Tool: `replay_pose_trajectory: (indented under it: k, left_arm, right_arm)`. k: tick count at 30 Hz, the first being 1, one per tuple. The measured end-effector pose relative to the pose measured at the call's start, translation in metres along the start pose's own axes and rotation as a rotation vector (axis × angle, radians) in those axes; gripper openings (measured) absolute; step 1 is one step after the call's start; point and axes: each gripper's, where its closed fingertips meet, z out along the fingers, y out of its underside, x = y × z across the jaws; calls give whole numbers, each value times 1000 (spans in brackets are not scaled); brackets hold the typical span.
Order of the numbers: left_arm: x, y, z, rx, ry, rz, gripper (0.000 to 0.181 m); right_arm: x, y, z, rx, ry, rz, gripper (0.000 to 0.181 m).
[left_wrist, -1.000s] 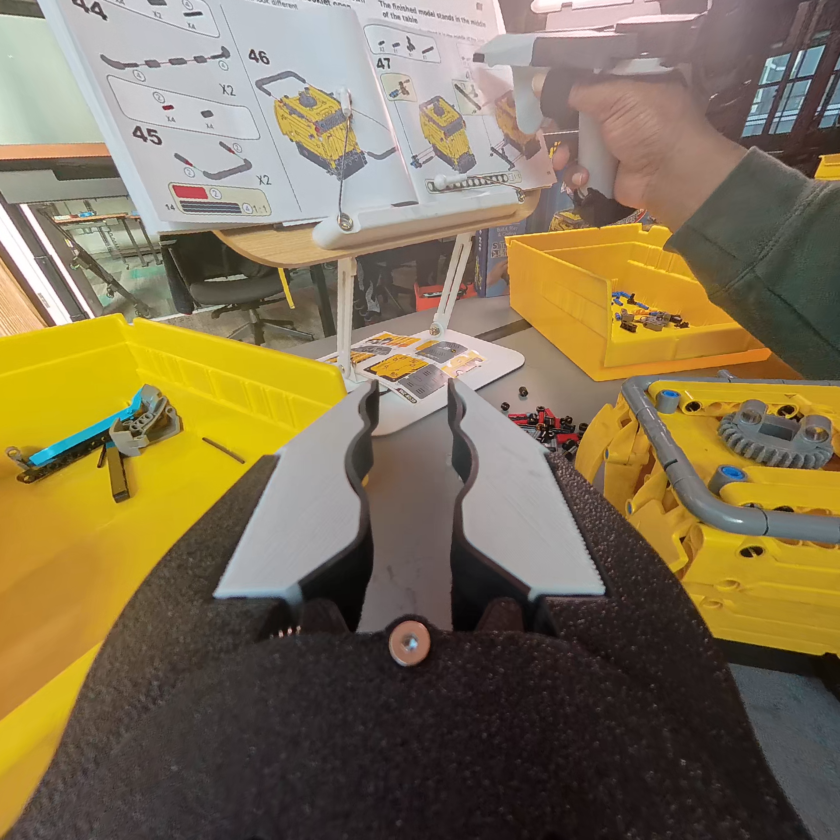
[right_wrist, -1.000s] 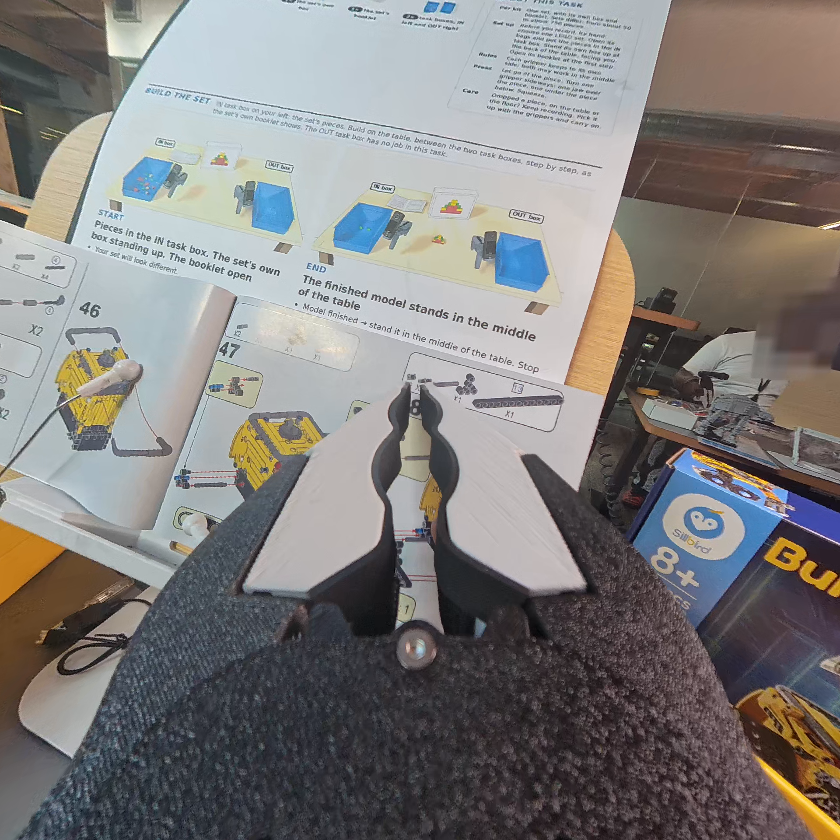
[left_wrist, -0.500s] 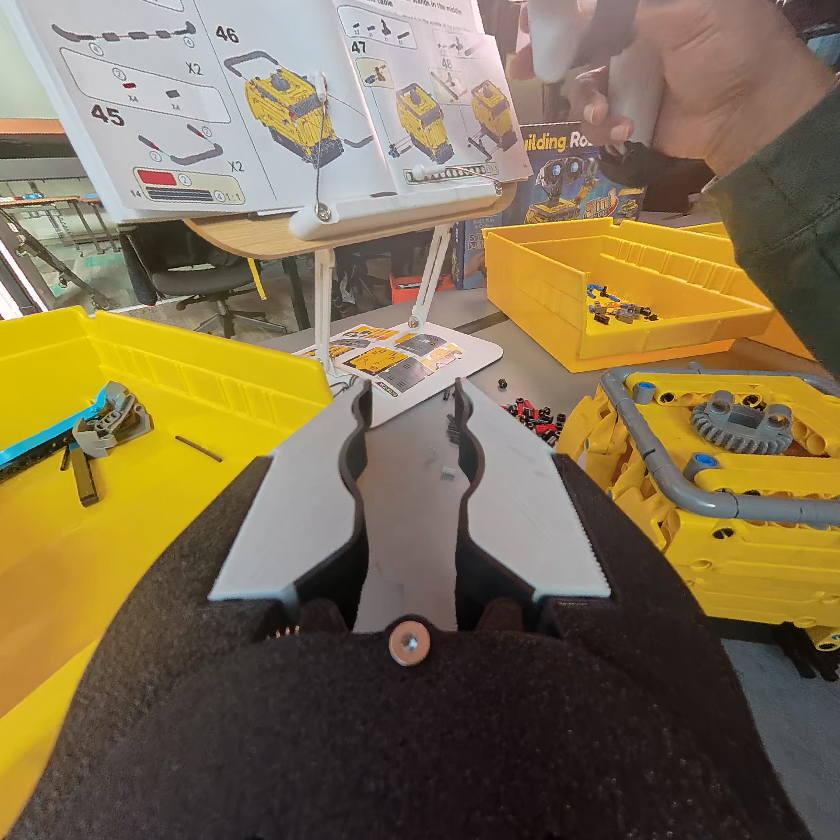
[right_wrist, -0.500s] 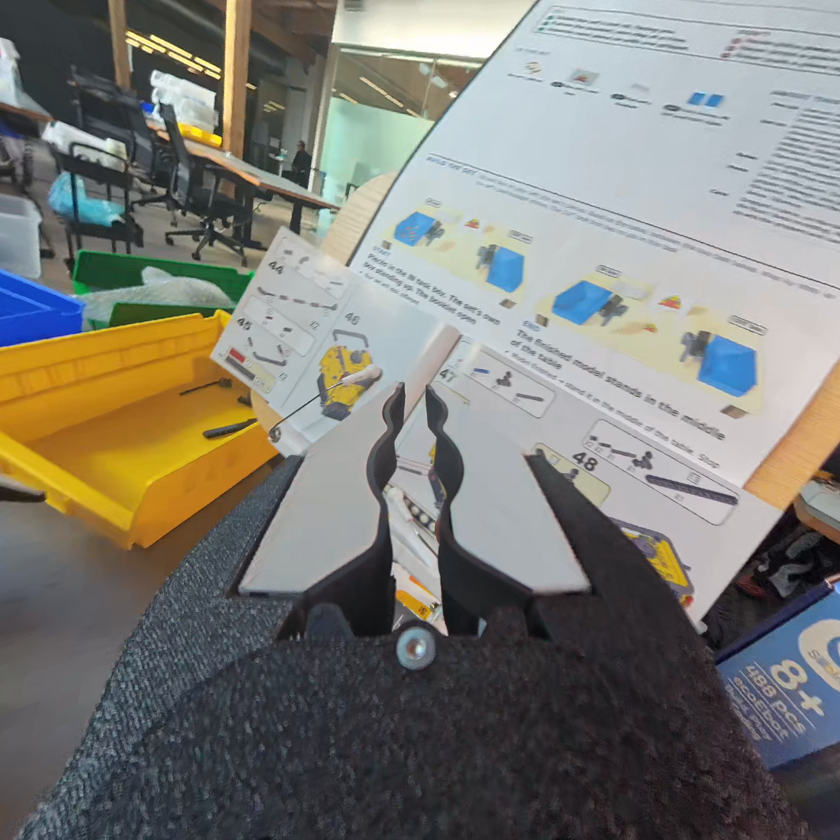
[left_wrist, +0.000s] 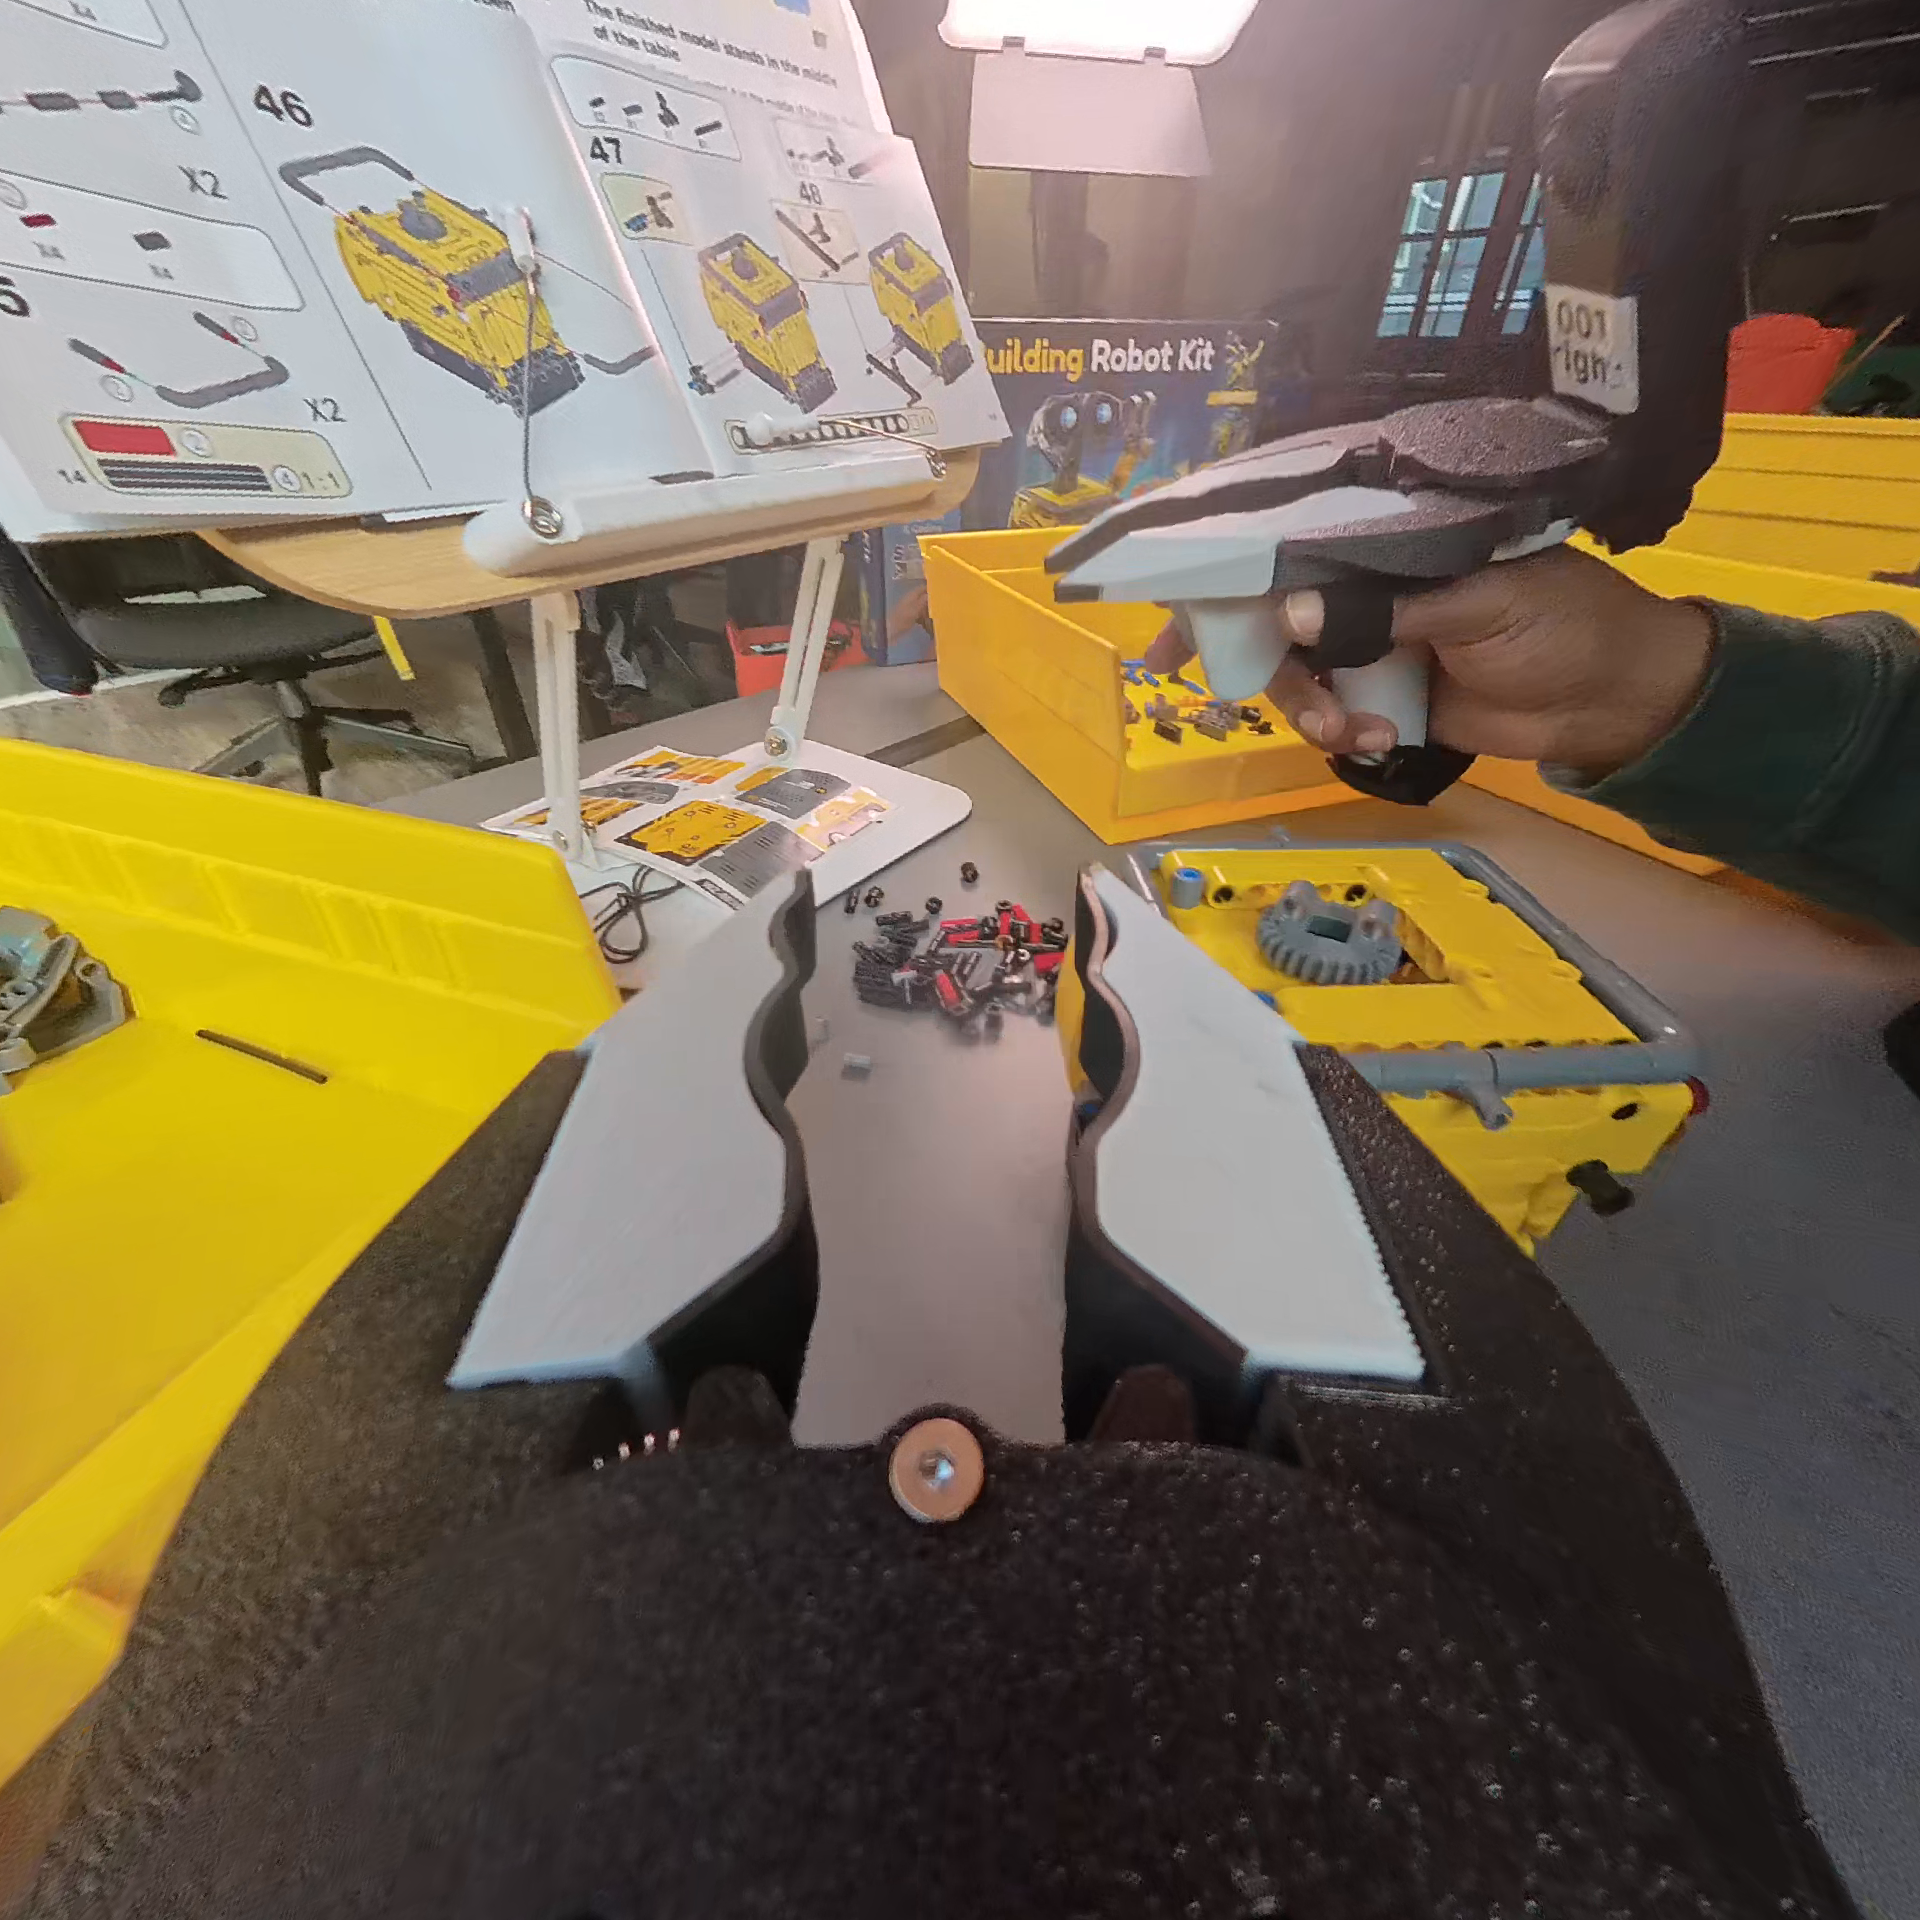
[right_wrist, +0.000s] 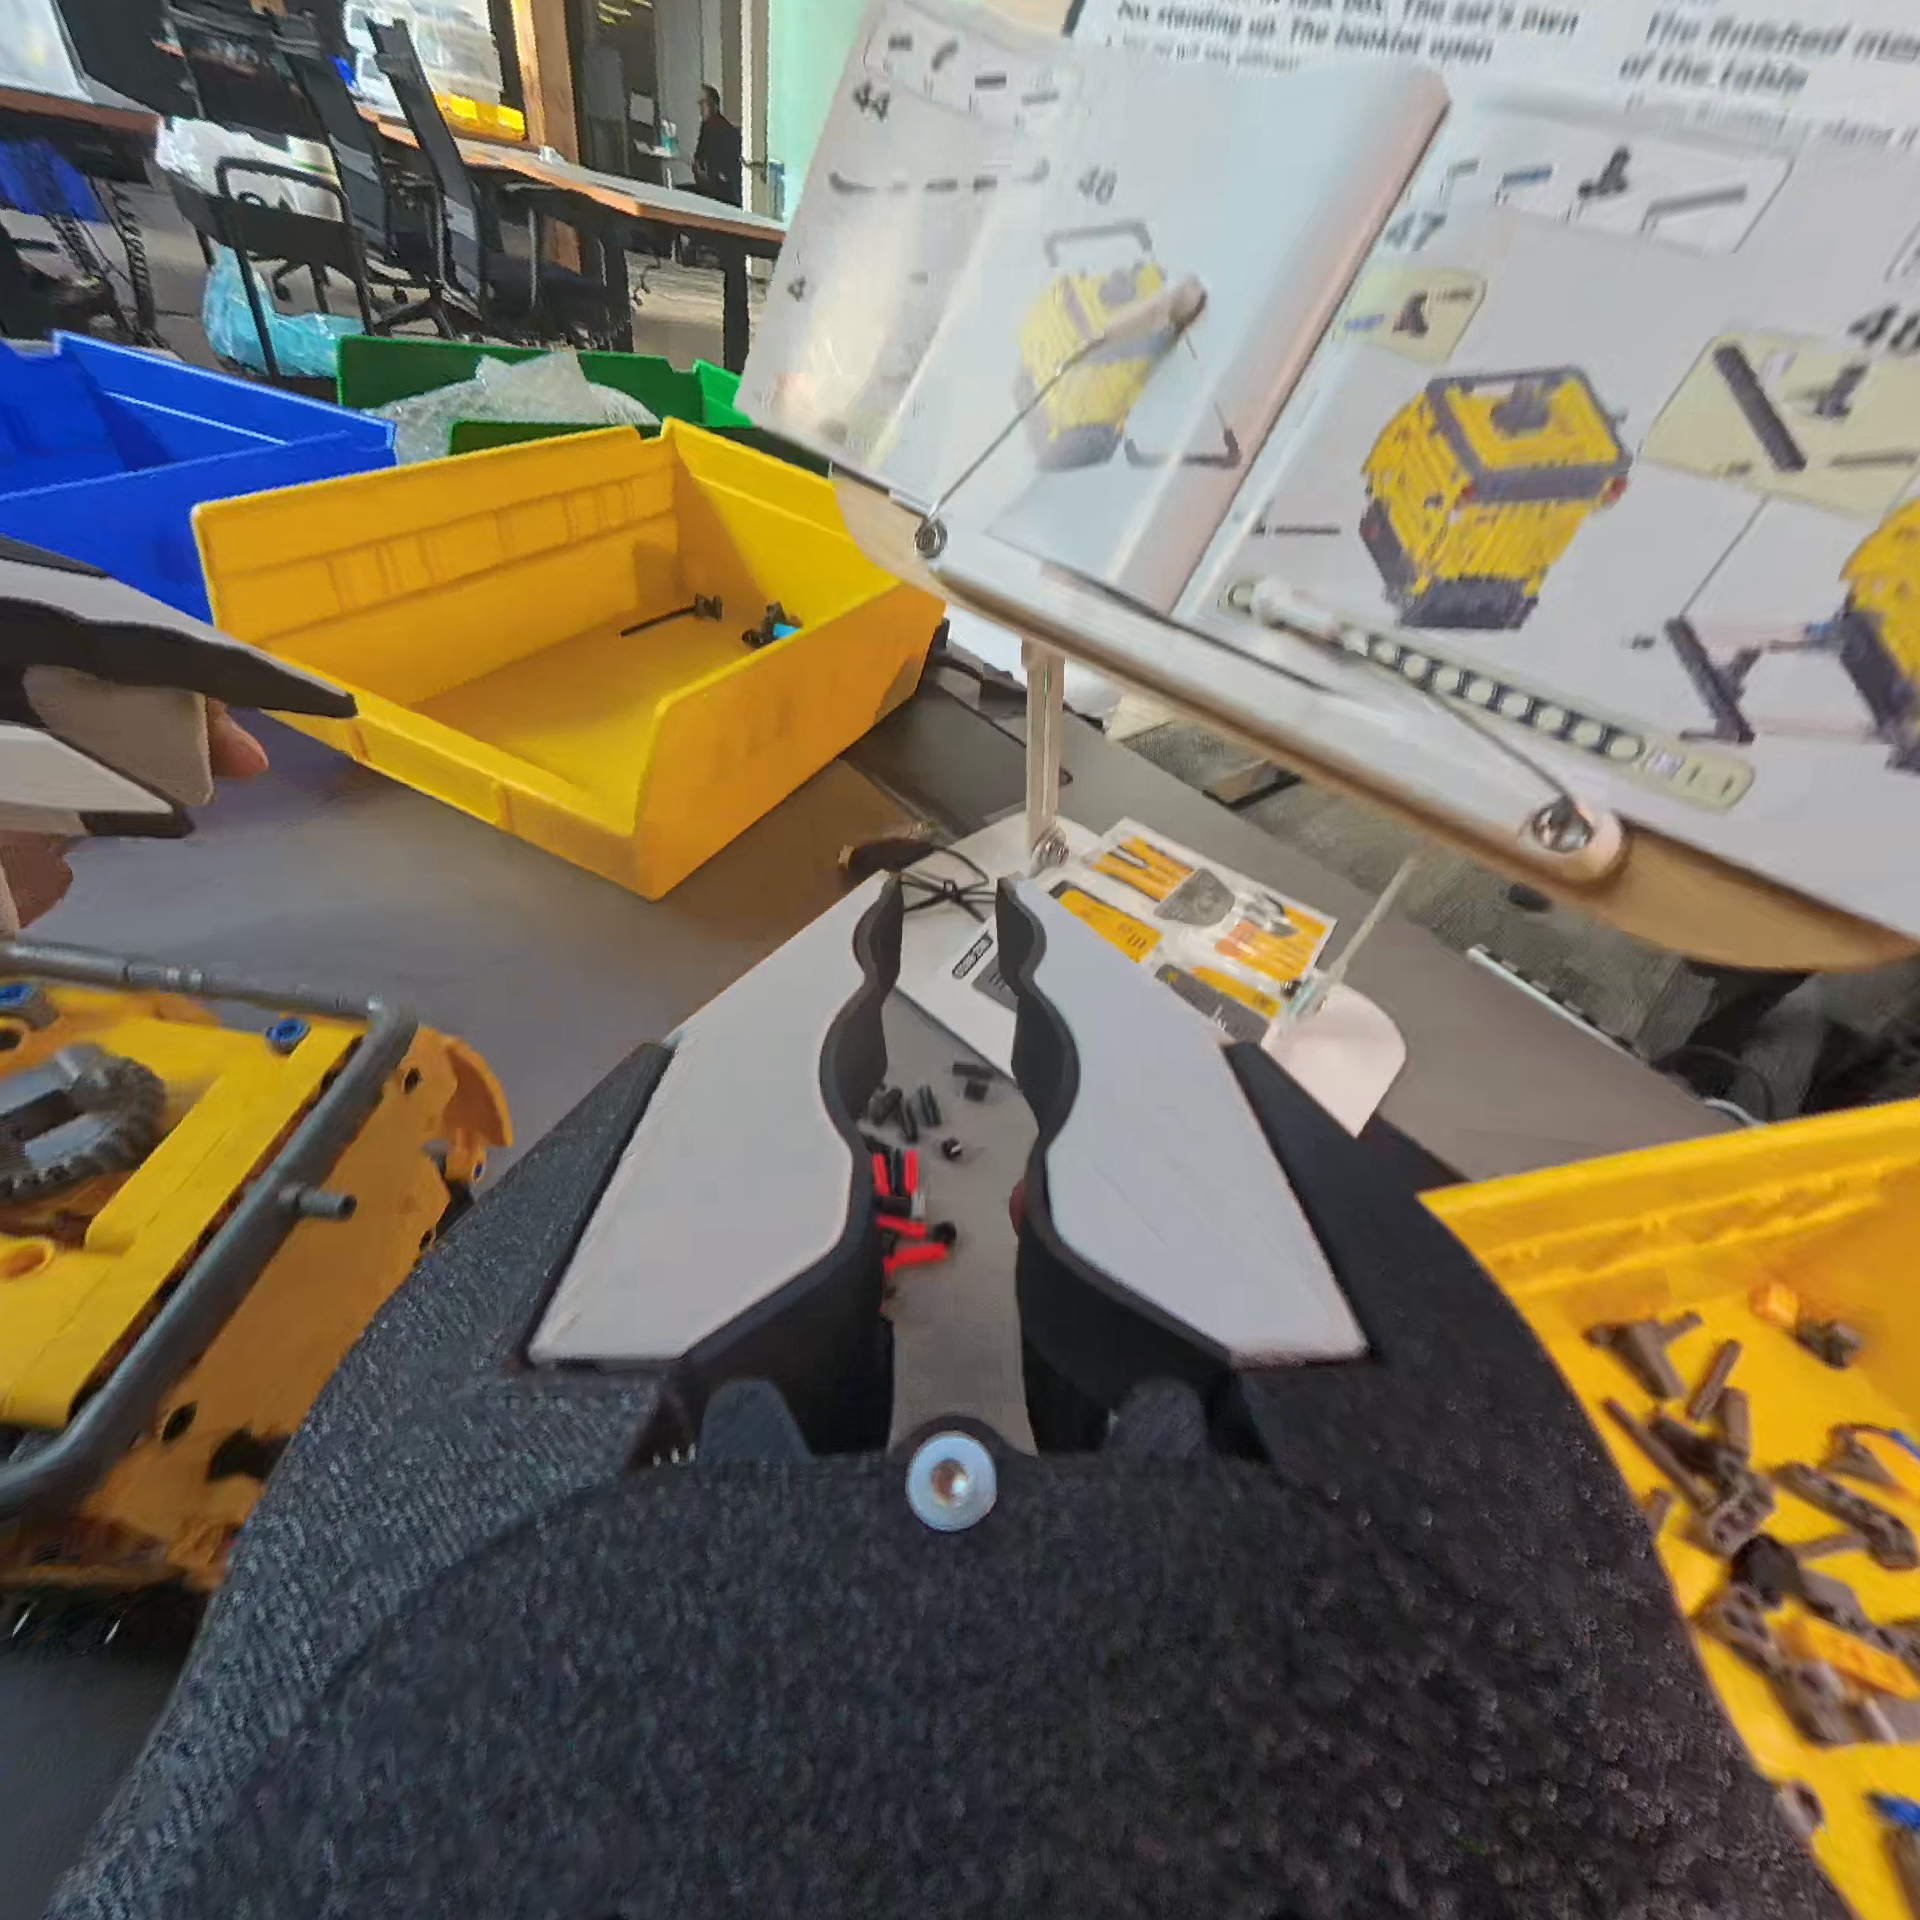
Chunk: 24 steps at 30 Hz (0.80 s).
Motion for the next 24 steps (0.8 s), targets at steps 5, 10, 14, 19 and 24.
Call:
replay_pose_trajectory:
  k: [5,10,14,19,24]
  left_arm:
    - [37,13,-18,-68,241,-98,65]
    - [61,26,-28,-157,382,-74,73]
    - [74,52,-30,-283,439,6,69]
    - [63,65,-28,-338,363,97,43]
    - [51,71,-31,-375,321,160,8]
  right_arm:
    - [-12,60,-30,-70,23,132,18]
    - [-5,80,-39,-76,54,128,21]
    - [8,77,-42,-43,88,160,24]
    - [10,79,-43,-55,106,124,26]
    - [9,80,-43,-61,108,118,26]
